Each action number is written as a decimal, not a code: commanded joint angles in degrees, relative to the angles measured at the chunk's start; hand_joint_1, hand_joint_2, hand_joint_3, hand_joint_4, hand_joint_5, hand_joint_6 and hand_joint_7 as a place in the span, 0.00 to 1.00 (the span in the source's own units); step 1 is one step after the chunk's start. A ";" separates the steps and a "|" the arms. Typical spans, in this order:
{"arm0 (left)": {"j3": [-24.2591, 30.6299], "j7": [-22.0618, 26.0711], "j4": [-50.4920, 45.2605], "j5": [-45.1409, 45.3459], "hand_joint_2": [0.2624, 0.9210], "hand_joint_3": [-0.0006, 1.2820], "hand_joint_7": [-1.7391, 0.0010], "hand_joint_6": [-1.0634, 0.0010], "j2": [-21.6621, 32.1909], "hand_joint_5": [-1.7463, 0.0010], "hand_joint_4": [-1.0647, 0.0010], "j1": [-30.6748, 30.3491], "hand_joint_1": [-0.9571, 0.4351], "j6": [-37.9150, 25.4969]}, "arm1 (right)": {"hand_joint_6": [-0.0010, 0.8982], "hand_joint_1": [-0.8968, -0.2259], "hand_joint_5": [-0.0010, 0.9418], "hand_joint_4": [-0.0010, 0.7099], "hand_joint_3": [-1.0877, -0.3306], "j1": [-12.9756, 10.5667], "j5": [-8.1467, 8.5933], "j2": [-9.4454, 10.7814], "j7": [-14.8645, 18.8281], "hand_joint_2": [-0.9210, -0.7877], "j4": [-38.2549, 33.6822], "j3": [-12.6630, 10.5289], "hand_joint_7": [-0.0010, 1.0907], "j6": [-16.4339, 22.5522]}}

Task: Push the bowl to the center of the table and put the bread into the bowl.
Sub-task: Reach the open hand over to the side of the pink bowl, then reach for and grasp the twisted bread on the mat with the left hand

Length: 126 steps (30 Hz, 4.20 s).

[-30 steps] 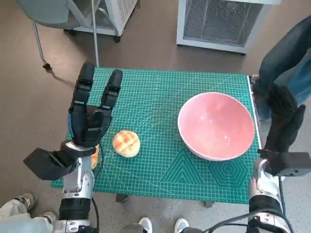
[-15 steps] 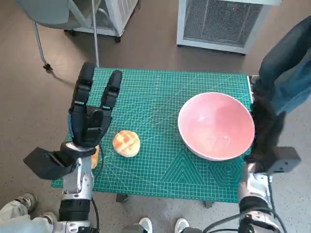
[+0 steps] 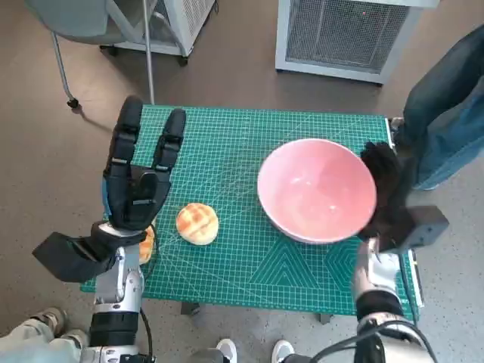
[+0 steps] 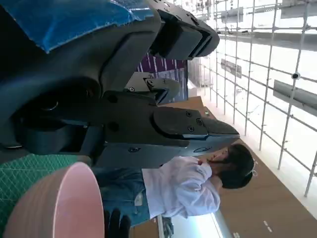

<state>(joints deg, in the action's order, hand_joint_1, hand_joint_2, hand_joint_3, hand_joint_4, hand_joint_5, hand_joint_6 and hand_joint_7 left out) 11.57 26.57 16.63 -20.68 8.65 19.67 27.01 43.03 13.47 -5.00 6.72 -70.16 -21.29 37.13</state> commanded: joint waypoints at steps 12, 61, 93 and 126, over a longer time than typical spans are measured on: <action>0.88 -1.22 -2.19 0.33 0.97 0.00 1.00 0.64 1.07 1.00 0.63 -1.82 0.56 -0.25 | 0.06 0.48 0.00 0.25 0.38 4.69 -0.18 2.45 0.07 0.00 -3.36 -0.24 0.41 -4.91; 0.37 -4.56 -4.63 11.05 0.99 0.00 1.00 0.64 6.61 1.00 0.62 -0.28 0.55 5.21 | 0.05 0.42 0.01 0.29 0.35 -2.59 -7.34 1.24 8.43 0.00 21.55 12.80 0.46 13.01; 0.65 -10.09 10.30 40.63 1.00 0.02 1.00 0.70 47.18 1.00 0.70 -1.41 0.54 29.08 | 0.00 0.41 0.01 0.30 0.38 -15.41 -2.91 1.87 12.40 0.00 49.79 19.18 0.58 6.68; -26.62 -51.68 16.44 94.76 0.95 0.08 0.98 0.60 56.72 0.99 0.60 17.07 0.68 35.80 | 0.00 0.40 0.01 0.31 0.39 -14.81 -0.24 2.18 14.84 0.00 48.23 19.31 0.57 5.41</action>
<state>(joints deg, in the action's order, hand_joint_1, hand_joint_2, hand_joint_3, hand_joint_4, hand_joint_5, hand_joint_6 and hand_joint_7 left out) -11.35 -20.21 31.50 70.34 64.61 34.31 63.69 29.18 12.53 -2.66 20.97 -21.95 -1.97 43.61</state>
